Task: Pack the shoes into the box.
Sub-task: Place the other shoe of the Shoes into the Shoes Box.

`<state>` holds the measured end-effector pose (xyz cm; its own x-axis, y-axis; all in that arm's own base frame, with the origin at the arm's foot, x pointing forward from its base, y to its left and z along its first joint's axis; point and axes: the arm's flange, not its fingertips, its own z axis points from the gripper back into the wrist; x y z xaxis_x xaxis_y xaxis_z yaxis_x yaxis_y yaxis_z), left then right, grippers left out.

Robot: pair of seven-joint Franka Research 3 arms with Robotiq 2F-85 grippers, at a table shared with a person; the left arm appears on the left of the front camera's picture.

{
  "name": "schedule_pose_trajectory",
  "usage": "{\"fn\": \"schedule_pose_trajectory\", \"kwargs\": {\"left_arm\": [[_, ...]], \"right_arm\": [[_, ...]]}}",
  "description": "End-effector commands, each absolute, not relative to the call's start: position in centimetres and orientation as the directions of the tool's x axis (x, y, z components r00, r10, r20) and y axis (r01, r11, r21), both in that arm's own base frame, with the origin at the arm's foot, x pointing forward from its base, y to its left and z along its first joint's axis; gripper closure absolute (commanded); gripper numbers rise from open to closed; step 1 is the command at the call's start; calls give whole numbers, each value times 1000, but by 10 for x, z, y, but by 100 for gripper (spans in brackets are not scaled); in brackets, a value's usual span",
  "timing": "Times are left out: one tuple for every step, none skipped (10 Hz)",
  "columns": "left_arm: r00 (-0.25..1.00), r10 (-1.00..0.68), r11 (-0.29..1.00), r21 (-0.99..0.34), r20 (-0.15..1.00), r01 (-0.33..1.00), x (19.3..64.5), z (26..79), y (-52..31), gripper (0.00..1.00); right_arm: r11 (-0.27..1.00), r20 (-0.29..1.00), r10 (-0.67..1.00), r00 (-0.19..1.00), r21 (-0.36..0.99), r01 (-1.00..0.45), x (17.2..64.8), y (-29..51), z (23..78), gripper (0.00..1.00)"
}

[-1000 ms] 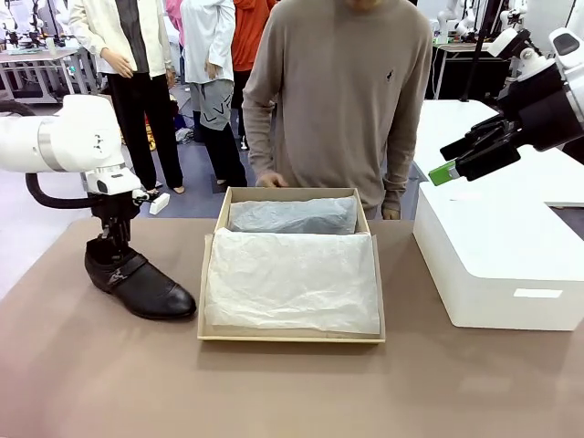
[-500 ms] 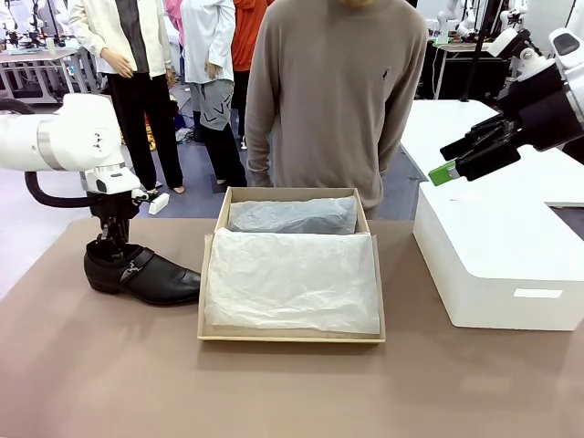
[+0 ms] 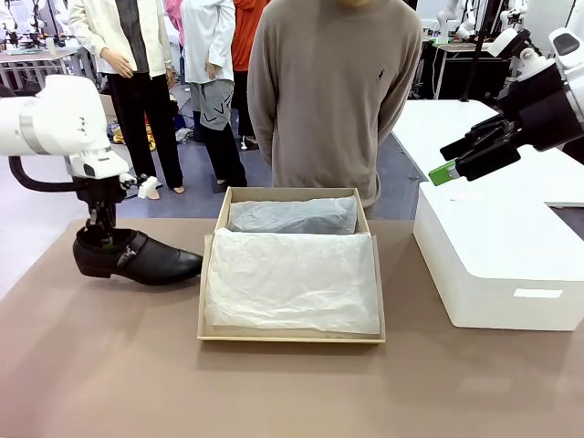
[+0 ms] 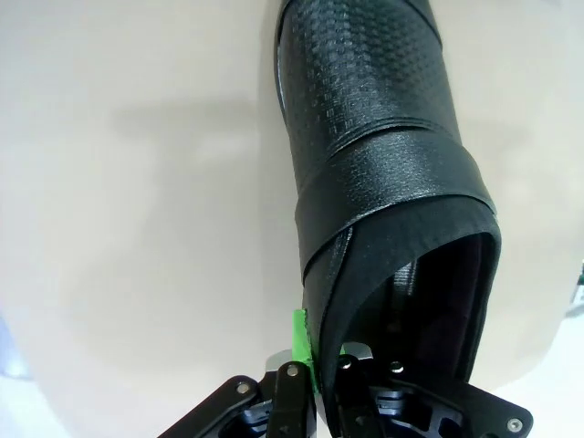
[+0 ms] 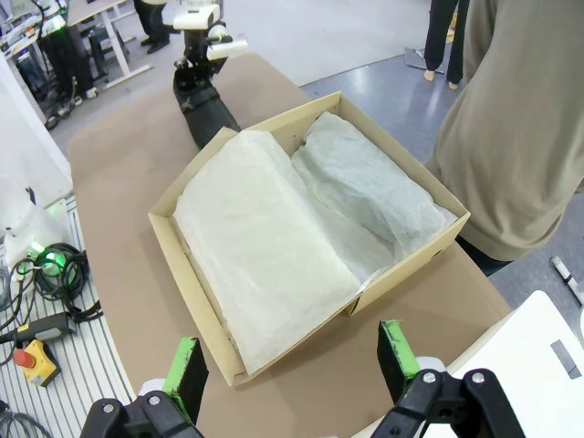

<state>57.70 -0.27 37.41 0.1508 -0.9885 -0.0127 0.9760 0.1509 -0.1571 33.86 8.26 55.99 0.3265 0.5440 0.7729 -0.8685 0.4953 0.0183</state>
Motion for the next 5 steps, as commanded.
{"fn": "schedule_pose_trajectory", "kwargs": {"left_arm": [[246,-969,248,-145,-34,958,580,411,3,100],[302,-953,302,-135,-24,944,582,427,4,100],[405,-914,399,-146,15,905,583,443,4,100],[540,-840,528,-157,47,835,582,458,2,100],[619,-783,605,-146,69,782,580,470,1,100]], "right_arm": [[473,790,536,298,11,-881,343,82,559,0],[473,790,536,298,11,-881,343,82,559,0],[473,790,536,298,11,-881,343,82,559,0],[473,790,536,298,11,-881,343,82,559,0],[473,790,536,298,11,-881,343,82,559,0]]}}
